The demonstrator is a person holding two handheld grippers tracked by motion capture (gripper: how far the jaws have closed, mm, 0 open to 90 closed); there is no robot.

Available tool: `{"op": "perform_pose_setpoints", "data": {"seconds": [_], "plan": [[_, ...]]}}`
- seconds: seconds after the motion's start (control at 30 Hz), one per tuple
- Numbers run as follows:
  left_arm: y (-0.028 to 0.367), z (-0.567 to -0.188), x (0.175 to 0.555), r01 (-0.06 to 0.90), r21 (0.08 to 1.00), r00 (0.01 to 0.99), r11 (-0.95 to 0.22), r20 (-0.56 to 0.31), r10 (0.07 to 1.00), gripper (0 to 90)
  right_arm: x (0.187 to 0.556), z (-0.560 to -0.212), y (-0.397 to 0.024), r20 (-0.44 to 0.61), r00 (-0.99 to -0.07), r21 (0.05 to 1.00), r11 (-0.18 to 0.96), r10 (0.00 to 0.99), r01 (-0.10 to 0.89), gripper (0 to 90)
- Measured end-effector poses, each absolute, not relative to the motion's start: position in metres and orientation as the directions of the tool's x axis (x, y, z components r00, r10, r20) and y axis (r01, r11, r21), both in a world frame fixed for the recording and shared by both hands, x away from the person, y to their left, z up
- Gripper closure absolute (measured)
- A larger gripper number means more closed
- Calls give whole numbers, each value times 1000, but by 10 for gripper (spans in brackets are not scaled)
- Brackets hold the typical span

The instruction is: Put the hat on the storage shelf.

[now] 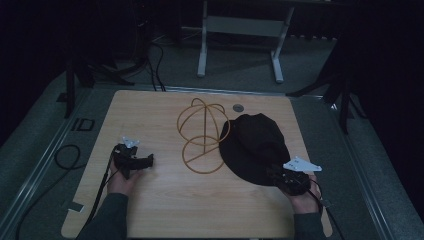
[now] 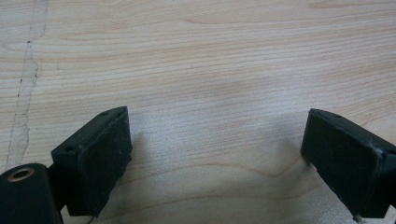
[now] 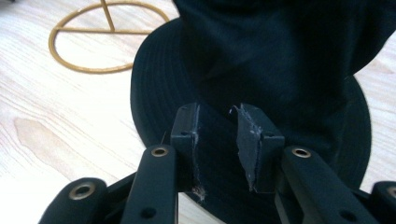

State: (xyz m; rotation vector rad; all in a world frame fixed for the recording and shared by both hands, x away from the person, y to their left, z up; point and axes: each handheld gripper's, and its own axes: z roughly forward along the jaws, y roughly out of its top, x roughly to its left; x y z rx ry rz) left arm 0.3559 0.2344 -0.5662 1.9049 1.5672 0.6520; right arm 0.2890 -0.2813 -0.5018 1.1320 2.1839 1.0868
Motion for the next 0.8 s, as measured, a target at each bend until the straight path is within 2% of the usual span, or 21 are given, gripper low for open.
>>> {"op": "perform_pose_setpoints", "data": {"seconds": [0.27,0.33,0.37,0.5,0.8], "plan": [[234,-566,356,697,703,190,-140,7,982,89,291,-489,-283,-54,-527,809,347,848,474,568],[234,-566,356,697,703,191,-141,7,982,89,292,-487,-285,-68,-502,811,341,862,476,491],[234,-566,356,697,703,191,-141,8,981,89,292,-487,-285,-68,-502,811,341,862,476,491],[234,-566,356,698,702,192,-142,7,981,89,294,-482,-289,-83,-478,812,338,875,476,390],[234,-566,356,698,702,194,-143,8,981,90,301,-482,-291,-76,-483,798,344,872,495,332]]}}
